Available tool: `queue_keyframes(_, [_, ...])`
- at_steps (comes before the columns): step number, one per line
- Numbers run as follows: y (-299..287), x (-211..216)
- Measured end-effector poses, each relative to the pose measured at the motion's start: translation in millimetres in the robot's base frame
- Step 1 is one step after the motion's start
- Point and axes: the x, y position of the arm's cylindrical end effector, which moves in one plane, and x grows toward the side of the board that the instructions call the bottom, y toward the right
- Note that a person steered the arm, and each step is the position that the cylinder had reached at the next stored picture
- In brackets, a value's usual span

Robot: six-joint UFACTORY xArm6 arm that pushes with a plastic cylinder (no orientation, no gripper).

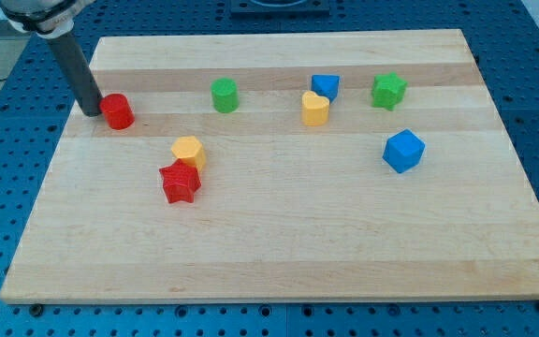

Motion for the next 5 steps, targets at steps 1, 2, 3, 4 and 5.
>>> queue_keyframes(1, [61.2,13.9])
queue_keyframes(2, [139.8,44.0])
queue_keyframes(3, [155.8,49.9])
queue_keyframes(4, [149.6,30.5])
queue_keyframes(5, [196.9,57.8])
